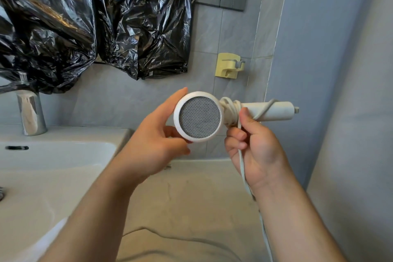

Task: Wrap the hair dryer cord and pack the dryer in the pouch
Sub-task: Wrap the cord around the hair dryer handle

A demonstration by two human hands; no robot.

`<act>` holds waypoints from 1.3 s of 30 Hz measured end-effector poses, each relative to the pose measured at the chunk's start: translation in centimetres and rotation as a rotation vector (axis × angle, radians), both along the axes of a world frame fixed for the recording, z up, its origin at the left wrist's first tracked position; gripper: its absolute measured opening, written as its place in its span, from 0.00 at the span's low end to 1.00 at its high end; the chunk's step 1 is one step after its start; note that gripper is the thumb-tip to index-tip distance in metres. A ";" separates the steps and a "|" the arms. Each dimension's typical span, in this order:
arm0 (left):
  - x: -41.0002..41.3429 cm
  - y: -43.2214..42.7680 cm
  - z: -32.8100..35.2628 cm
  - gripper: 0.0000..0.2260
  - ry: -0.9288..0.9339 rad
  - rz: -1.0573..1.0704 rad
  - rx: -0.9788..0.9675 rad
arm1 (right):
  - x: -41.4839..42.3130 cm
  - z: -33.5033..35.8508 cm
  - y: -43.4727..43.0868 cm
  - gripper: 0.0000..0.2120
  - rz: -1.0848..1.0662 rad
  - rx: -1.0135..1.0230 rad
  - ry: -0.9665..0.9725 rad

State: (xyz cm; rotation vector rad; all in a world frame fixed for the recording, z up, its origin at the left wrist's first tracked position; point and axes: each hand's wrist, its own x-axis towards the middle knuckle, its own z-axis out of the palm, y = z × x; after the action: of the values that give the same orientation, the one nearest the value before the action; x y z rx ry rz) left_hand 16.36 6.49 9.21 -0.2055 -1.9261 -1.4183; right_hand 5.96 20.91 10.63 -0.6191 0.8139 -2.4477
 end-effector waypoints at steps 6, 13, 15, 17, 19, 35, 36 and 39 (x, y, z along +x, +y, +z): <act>-0.4 0.1 0.2 0.31 0.224 0.255 -0.302 | -0.1 0.2 0.7 0.08 0.089 0.143 0.061; -0.7 0.4 -0.4 0.30 0.255 0.108 0.005 | 0.3 0.1 1.5 0.13 -0.008 0.264 0.314; -0.7 0.1 -0.4 0.28 0.250 0.083 0.101 | 0.8 0.1 1.5 0.08 -0.060 0.350 0.426; -0.6 -0.1 -0.4 0.24 0.224 0.064 0.175 | 1.1 0.0 1.4 0.07 -0.114 0.402 0.495; -0.7 -0.2 -0.4 0.22 0.201 0.023 0.225 | 1.3 0.0 1.3 0.06 -0.156 0.427 0.539; -0.4 1.2 0.4 0.27 -0.087 -0.016 0.555 | 1.7 -0.3 0.7 0.04 -0.345 0.402 0.594; -0.4 1.1 0.4 0.26 -0.109 -0.064 0.572 | 1.8 -0.4 0.5 0.04 -0.373 0.389 0.592; -0.5 0.8 0.4 0.25 -0.148 -0.118 0.583 | 1.5 -0.5 0.2 0.06 -0.443 0.378 0.533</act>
State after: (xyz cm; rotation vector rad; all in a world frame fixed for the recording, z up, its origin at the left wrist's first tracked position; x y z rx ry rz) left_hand 15.83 7.32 9.63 0.0650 -1.5448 -2.0536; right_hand 7.49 21.11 10.15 -1.0481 1.7380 -2.4121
